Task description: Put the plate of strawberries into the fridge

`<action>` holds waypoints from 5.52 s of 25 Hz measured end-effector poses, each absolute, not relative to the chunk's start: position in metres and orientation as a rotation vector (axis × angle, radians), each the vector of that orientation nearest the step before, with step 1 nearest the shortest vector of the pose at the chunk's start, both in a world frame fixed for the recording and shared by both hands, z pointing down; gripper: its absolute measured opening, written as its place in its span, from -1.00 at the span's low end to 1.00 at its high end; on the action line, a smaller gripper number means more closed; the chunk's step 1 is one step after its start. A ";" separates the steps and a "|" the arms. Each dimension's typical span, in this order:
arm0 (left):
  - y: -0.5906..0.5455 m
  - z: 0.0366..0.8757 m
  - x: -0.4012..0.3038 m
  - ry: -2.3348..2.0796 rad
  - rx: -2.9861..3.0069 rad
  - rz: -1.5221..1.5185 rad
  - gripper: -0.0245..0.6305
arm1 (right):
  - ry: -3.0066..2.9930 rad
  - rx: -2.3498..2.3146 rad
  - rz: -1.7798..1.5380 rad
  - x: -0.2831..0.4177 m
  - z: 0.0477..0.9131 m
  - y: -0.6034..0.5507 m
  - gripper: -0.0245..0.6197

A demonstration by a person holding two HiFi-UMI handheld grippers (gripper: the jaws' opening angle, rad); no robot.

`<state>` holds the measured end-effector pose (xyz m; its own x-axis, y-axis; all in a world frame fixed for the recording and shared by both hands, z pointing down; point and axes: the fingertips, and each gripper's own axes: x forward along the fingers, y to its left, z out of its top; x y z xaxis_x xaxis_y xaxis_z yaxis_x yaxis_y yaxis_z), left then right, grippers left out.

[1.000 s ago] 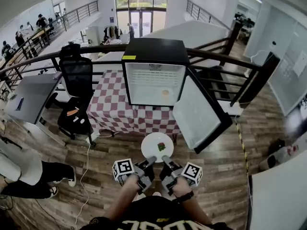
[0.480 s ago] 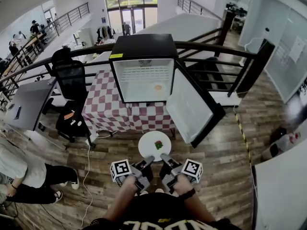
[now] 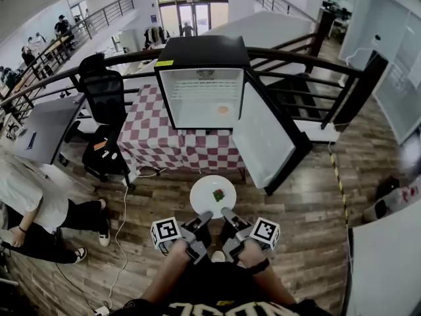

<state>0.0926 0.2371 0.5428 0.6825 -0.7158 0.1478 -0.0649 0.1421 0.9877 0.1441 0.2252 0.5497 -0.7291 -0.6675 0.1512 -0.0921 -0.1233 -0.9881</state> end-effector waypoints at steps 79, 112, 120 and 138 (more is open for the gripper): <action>-0.113 0.523 -0.061 -0.590 1.366 -0.511 -0.82 | 1.650 -0.935 -1.743 -0.008 0.527 -0.116 -0.82; -0.231 0.552 -0.043 -0.664 1.320 -0.518 -0.82 | 1.665 -0.938 -1.820 0.008 0.556 -0.236 -0.82; -0.235 0.558 -0.041 -0.662 1.300 -0.520 -0.82 | 1.670 -0.946 -1.841 0.008 0.564 -0.240 -0.82; -0.249 0.570 -0.041 -0.668 1.269 -0.525 -0.82 | 1.642 -0.958 -1.861 0.008 0.575 -0.254 -0.82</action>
<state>-0.0411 -0.2495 0.5697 0.7040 -0.6910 0.1640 -0.0044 0.2267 0.9740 0.0083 -0.2541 0.5749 -0.6418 -0.7431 0.1895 -0.0955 -0.1678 -0.9812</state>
